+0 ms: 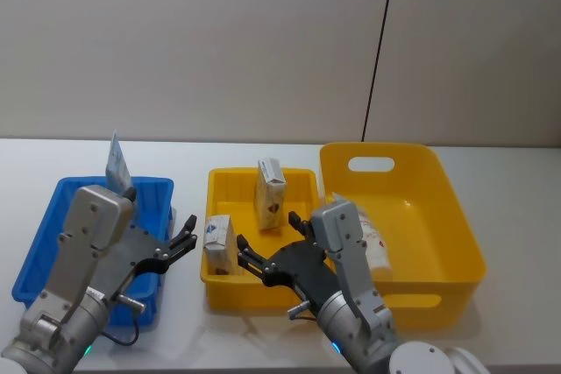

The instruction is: Bimanual collaborative sorting of washing and personal care products

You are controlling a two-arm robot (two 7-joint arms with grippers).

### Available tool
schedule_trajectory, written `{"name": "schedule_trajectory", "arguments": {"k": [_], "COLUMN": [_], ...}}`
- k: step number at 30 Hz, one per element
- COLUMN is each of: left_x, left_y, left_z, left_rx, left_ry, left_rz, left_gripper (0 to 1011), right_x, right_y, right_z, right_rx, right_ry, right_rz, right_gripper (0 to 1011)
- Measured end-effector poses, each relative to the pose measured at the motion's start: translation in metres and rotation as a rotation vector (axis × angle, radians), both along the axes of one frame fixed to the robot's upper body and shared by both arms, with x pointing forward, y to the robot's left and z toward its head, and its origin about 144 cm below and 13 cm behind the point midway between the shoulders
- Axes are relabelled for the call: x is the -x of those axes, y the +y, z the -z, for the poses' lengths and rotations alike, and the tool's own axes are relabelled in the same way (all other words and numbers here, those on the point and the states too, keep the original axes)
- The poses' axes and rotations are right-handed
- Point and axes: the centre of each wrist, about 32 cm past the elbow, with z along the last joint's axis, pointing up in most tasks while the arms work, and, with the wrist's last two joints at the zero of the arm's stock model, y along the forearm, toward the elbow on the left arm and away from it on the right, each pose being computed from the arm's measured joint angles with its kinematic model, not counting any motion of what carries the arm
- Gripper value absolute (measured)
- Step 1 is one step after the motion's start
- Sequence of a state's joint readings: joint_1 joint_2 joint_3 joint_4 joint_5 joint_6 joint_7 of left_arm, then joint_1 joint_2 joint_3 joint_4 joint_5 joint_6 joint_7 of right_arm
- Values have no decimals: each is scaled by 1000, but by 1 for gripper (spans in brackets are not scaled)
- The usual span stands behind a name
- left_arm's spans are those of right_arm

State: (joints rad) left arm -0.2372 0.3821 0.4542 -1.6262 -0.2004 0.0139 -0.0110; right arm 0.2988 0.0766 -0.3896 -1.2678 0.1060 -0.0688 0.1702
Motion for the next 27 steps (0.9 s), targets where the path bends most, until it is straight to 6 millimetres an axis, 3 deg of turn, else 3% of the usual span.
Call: {"name": "schedule_trajectory", "arguments": {"k": [27], "left_x": [0], "left_y": [0], "left_z": [0], "left_rx": [0], "left_ry": [0], "left_rz": [0], "left_gripper": [1001], "right_x": [22], "right_y": [19], "right_z": [-1], "right_rx": [29], "right_ry": [-4], "right_rz": [70], "right_gripper": [1002]}}
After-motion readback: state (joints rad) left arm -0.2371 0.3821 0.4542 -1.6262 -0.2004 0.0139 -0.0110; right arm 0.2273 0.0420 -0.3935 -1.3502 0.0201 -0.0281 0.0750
